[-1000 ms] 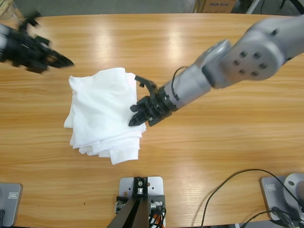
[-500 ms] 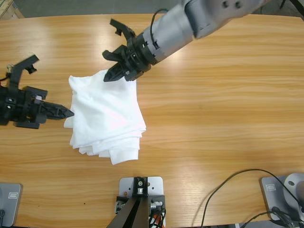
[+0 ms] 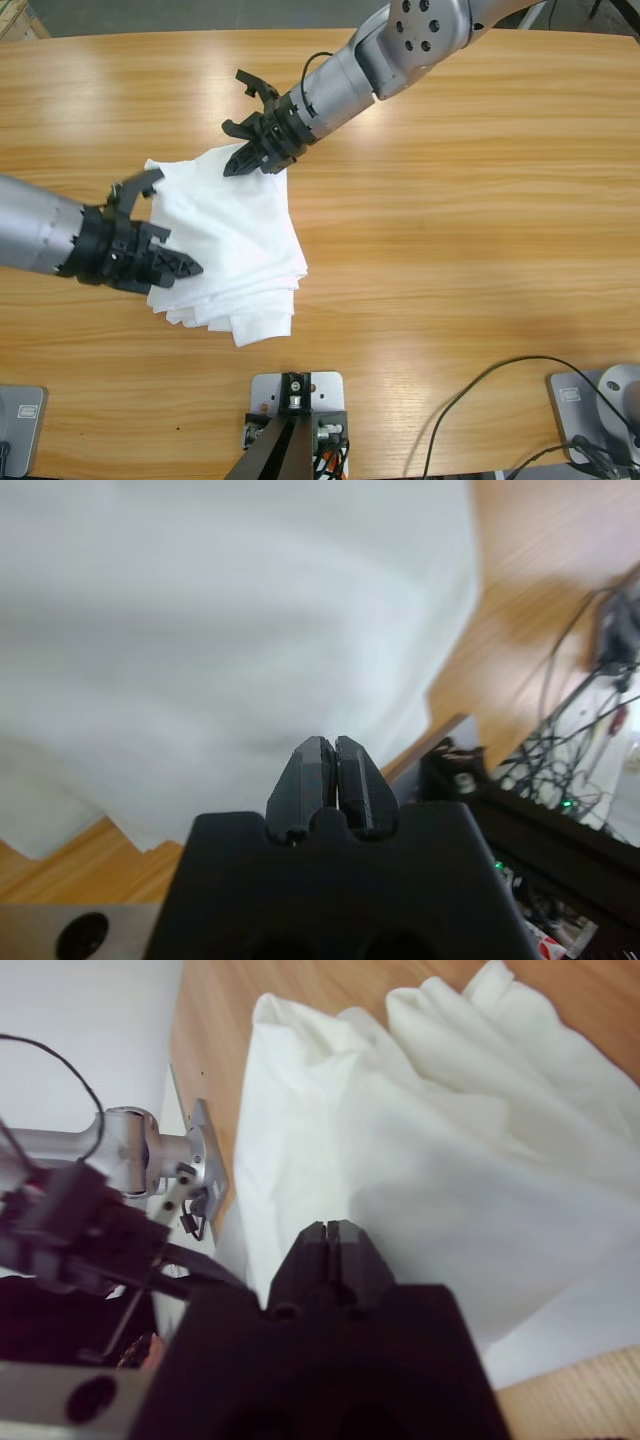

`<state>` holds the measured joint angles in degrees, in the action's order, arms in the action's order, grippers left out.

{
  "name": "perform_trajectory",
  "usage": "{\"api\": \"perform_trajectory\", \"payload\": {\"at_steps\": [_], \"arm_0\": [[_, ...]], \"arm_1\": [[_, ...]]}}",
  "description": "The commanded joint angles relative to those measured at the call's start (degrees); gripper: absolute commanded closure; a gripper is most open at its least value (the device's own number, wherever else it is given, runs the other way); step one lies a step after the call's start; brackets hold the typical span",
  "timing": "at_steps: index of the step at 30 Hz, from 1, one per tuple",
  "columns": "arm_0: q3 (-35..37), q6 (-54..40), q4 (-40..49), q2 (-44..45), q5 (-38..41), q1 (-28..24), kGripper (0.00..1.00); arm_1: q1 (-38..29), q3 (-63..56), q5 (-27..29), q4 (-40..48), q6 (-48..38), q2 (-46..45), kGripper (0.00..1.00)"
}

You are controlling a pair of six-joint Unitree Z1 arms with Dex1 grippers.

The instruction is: Fold clothes

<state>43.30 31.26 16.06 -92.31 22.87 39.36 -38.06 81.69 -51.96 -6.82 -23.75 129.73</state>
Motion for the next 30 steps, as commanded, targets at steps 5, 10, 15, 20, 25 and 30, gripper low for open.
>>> {"api": "perform_trajectory", "payload": {"at_steps": [5, 10, 15, 20, 25, 30], "arm_0": [[-6.8, 1.9, -6.2, -3.8, 0.7, 0.6, 1.000], [-8.4, 2.0, -6.2, -2.2, 1.3, 0.6, 1.000], [-10.5, 2.0, -6.2, 0.5, 1.4, 0.6, 1.000], [-9.8, 2.9, -6.2, 9.9, 1.4, 0.6, 1.000], [-4.4, 4.3, 6.7, 26.1, -0.4, 0.3, 1.000], [-2.6, -11.5, 11.0, 28.7, -5.2, 0.2, 0.034]], "arm_1": [[2.9, 2.2, 0.8, -1.4, 0.5, 6.3, 1.000], [5.1, 2.6, 1.4, -1.4, 0.5, 7.5, 1.000], [7.4, 2.8, 2.7, -1.9, 0.6, 7.1, 1.000], [9.9, 2.4, 5.8, -2.0, 2.0, -2.1, 1.000], [11.3, 2.3, 10.9, -8.4, 4.6, -14.6, 0.953], [7.9, 2.4, 27.5, -26.0, 13.2, -25.6, 0.000]]}}
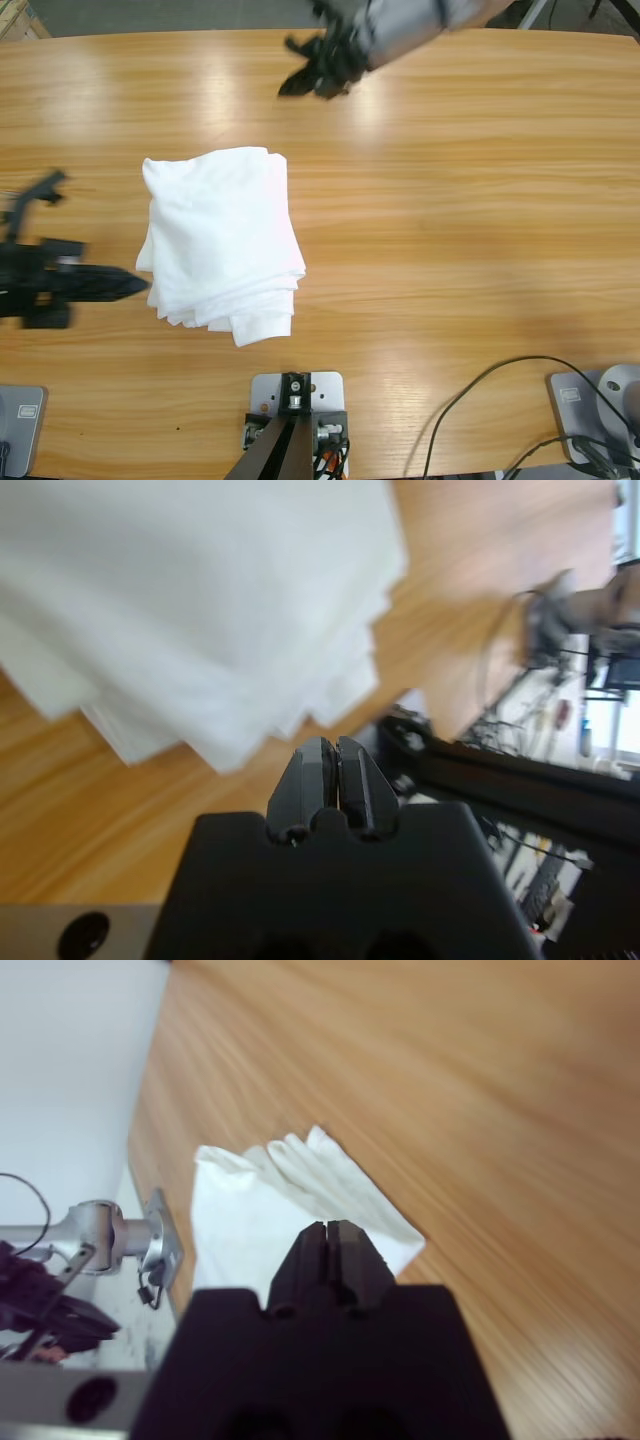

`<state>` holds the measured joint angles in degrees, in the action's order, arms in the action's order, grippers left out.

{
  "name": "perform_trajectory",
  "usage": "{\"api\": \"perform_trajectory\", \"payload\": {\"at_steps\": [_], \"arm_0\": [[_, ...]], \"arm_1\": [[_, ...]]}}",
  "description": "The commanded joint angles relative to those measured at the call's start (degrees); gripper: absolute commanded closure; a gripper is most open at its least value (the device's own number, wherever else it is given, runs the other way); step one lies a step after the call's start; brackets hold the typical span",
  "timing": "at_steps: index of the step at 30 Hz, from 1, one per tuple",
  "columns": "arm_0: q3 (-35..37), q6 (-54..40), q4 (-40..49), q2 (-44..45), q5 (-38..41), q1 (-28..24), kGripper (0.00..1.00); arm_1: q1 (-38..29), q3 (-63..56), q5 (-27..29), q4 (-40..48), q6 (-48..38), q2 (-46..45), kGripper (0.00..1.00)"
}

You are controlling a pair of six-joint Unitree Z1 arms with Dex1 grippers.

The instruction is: Fold clothes

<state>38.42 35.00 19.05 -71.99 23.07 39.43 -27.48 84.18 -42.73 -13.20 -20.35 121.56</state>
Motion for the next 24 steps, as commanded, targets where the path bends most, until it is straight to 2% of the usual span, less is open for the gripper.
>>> {"api": "perform_trajectory", "payload": {"at_steps": [1, 4, 7, 9, 13, 16, 19, 24], "arm_0": [[4.1, -18.5, 9.9, 7.3, -6.0, 0.1, 0.004], [11.6, -27.9, 18.0, 0.6, -7.7, 0.1, 0.004], [18.0, -37.1, 21.8, -4.4, -13.1, 0.1, 0.004], [21.7, -41.3, 23.6, -8.2, -16.6, 0.1, 0.000], [30.7, -52.5, 30.9, -18.1, -17.0, 0.1, 0.000], [33.7, -61.3, 32.7, -23.7, -17.3, 0.9, 0.000], [34.8, -62.3, 32.7, -27.0, -21.5, 4.1, 0.000], [35.6, -63.5, 32.7, -26.6, -22.8, 5.8, 0.000]], "arm_1": [[-3.9, 0.0, 22.8, -23.7, 12.5, -19.1, 0.000], [-6.9, -0.1, 31.2, -33.8, 17.4, -22.0, 0.000], [-8.0, -1.0, 35.5, -39.7, 18.4, -23.8, 0.000], [-8.0, -1.4, 36.9, -42.5, 18.3, -25.2, 0.000], [-8.0, -2.2, 39.5, -46.2, 17.6, -29.2, 0.000], [-8.0, -4.6, 40.6, -47.9, 15.9, -33.2, 0.000], [-8.0, -7.6, 40.6, -49.2, 15.0, -36.3, 0.000], [-8.0, -11.4, 40.1, -50.1, 12.3, -40.8, 0.000]]}}
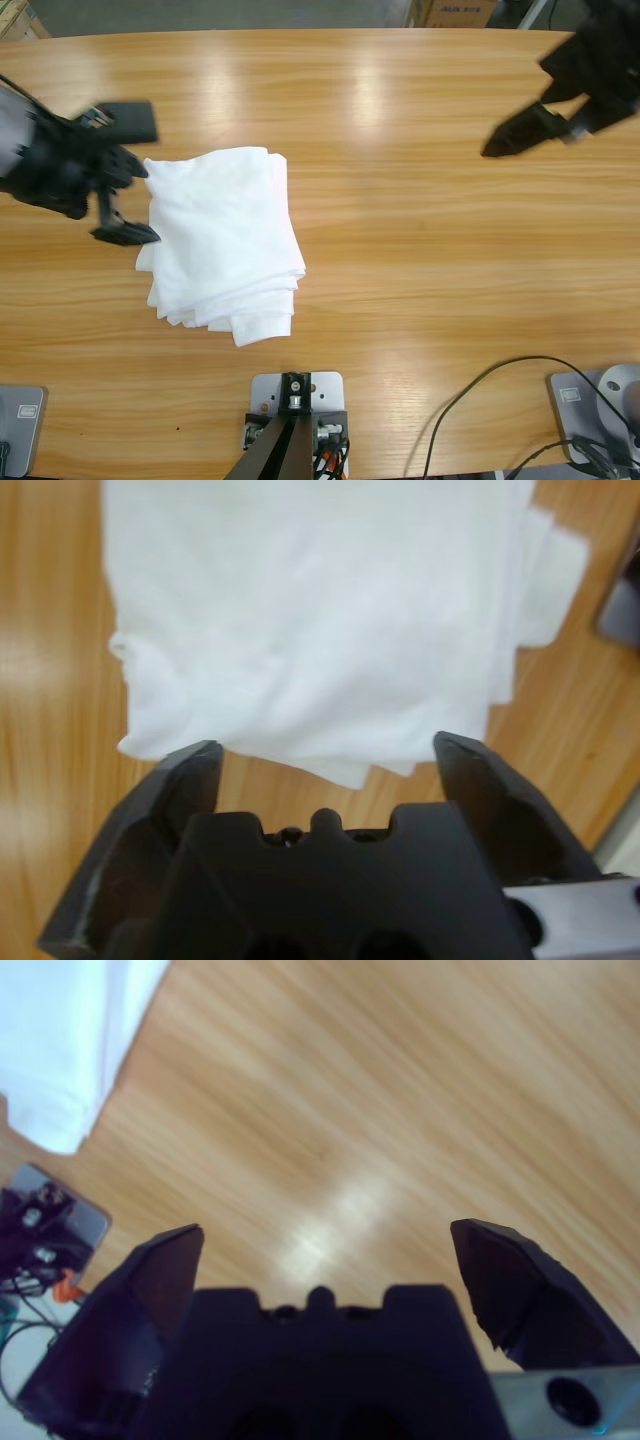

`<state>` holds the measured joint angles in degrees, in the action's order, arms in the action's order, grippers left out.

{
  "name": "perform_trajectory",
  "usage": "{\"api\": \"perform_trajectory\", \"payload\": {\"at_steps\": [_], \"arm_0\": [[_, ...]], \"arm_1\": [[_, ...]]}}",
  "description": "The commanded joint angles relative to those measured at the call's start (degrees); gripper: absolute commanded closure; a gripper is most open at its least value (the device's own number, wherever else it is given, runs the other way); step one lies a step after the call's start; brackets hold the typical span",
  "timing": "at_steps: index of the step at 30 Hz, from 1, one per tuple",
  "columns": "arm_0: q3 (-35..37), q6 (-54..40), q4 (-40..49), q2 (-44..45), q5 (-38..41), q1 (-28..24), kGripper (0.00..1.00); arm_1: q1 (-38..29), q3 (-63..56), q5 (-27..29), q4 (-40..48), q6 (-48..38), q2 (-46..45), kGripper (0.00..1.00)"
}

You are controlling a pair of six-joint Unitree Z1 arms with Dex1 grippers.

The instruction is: Fold clothes

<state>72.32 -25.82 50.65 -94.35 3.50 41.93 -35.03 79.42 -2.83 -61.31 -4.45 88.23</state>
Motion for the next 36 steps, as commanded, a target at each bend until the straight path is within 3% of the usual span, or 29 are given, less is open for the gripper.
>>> {"api": "perform_trajectory", "payload": {"at_steps": [1, 9, 17, 36], "arm_0": [[2.0, -3.2, 1.1, -4.1, -3.5, 3.6, 0.000], [6.6, -5.5, 0.8, -12.7, -6.0, 7.7, 0.000], [10.5, -5.3, 0.8, -21.1, -5.9, 7.8, 0.000], [8.2, -4.6, 0.7, -29.7, -2.8, 7.7, 0.000]], "arm_1": [[-0.5, -7.5, 0.2, -1.8, -4.0, -7.7, 0.000], [-0.5, -15.3, -0.5, 1.4, -6.1, -10.3, 0.000], [-0.5, -19.4, -0.9, 6.0, -6.5, -9.1, 0.000], [0.8, -19.4, 0.1, 9.3, -5.9, -4.8, 0.000]]}}
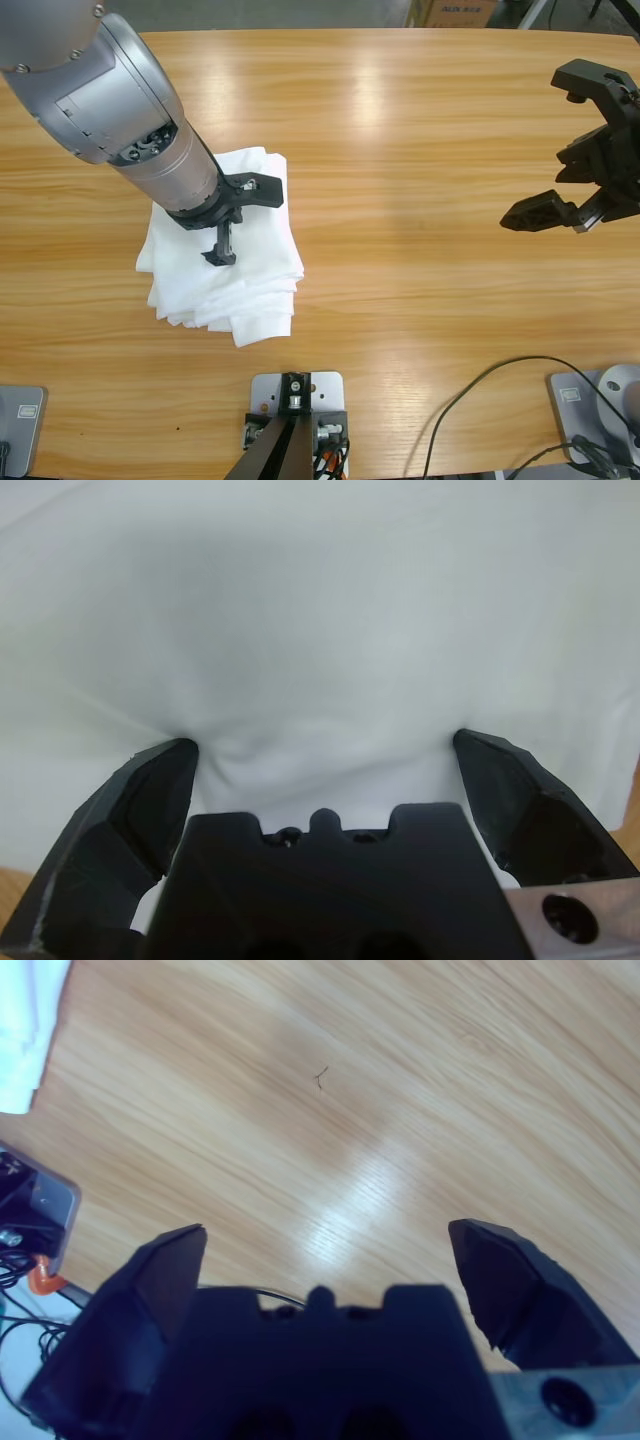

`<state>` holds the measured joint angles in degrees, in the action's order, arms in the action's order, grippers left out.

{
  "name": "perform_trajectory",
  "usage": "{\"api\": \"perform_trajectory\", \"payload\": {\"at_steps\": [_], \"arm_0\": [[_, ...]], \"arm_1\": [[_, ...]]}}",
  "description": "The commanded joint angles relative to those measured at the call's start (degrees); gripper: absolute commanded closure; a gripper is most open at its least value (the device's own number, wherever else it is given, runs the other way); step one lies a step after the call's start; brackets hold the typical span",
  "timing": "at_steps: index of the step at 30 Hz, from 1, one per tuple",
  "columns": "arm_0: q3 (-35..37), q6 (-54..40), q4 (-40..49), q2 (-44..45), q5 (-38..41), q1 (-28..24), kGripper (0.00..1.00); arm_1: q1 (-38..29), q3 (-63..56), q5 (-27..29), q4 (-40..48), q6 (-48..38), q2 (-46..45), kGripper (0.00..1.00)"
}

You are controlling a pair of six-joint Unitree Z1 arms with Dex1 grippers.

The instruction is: Fold clothes

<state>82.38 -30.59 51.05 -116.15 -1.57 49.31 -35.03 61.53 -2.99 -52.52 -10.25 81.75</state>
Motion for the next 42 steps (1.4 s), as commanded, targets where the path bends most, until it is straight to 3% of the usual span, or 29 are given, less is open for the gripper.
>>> {"api": "perform_trajectory", "payload": {"at_steps": [1, 8, 18, 20, 25, 31, 37, 42], "arm_0": [[-1.9, 0.2, 0.3, -8.1, 2.3, 0.3, 0.000], [-2.3, 8.8, 0.3, -11.4, 2.8, -3.2, 0.000], [1.3, 11.9, 0.1, -12.6, 2.0, -19.4, 0.000], [3.2, 19.2, 0.2, -12.8, 1.4, -22.5, 0.000], [11.0, 30.6, 0.5, -15.0, 1.1, -31.0, 0.000], [23.8, 34.8, 6.2, -20.0, 1.1, -40.8, 0.000], [42.5, 34.5, 14.3, -28.1, -1.9, -44.6, 0.000], [50.5, 32.8, 15.3, -31.3, -1.8, -47.7, 0.000]], "arm_1": [[0.8, -1.6, 0.4, 0.5, -0.1, 1.8, 0.000], [0.8, -1.8, 1.1, 0.4, -0.1, 2.0, 0.000], [0.9, -3.0, 1.6, 0.2, -0.1, 1.0, 0.000], [1.0, -2.8, 1.6, 0.3, 0.2, 1.4, 0.000], [1.1, -2.7, 1.6, 0.4, 0.5, 2.5, 0.000], [1.2, -3.4, 1.5, 0.4, 0.5, 2.4, 0.000], [1.2, -2.7, 1.1, 0.7, 0.5, 4.6, 0.000], [1.2, -1.8, 1.1, 0.6, 0.5, 5.0, 0.000]]}}
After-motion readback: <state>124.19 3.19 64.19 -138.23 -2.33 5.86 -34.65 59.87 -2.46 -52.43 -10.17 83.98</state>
